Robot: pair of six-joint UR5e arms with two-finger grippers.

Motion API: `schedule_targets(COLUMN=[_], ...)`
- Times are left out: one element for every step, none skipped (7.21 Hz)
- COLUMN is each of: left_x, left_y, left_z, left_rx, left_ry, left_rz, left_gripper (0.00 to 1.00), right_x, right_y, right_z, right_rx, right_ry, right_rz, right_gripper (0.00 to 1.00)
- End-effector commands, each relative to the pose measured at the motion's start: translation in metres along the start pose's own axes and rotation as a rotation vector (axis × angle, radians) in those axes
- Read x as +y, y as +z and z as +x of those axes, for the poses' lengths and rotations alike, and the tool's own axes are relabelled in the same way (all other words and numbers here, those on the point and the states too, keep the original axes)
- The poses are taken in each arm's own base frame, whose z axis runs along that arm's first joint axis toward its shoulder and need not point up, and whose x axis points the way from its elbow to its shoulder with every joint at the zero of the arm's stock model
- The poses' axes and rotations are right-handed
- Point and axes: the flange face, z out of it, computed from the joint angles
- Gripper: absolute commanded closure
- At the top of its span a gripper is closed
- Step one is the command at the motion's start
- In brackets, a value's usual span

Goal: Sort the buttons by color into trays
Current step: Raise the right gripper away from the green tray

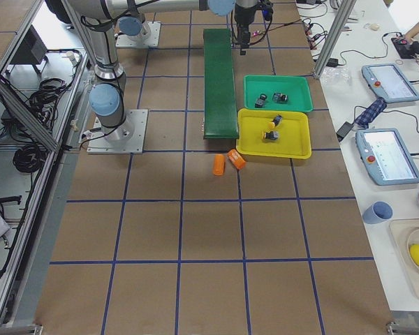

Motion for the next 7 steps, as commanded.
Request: schedule_targets(left_x=[0.01, 0.015, 0.026, 0.038, 0.044, 0.05, 0.052], left_y=[-0.024, -0.032, -0.039, -0.05, -0.059, -0.063, -0.061], left_z=[0.002, 0.003, 0.006, 0.015, 0.022, 0.018, 0.018], left_rx=[-0.043, -0.038, -0.032, 0.05, 0.127, 0.084, 0.082], left_ry=[0.004, 0.005, 0.003, 0.003, -0.004, -0.003, -0.003], left_rz=[0.022, 0.014, -0.007, -0.014, 0.001, -0.002, -0.02], left_gripper=[0.0, 0.0, 0.0, 0.0, 0.0, 0.0, 0.0], right_x=[0.002, 0.002, 0.004, 0.003, 0.003, 0.005, 0.006], right_y=[0.007, 0.008, 0.009, 0.011, 0.011, 0.009, 0.007], right_z=[0.012, 0.009, 0.009, 0.012, 0.011, 0.007, 0.007], right_rx=[-0.01, -0.011, -0.01, -0.008, -0.01, -0.014, -0.011], right_ry=[0.015, 0.014, 0.014, 0.02, 0.018, 0.011, 0.009], right_rz=[-0.015, -0.015, -0.017, -0.023, -0.021, -0.018, -0.015], right_gripper=[0.0, 0.0, 0.0, 0.0, 0.0, 0.0, 0.0])
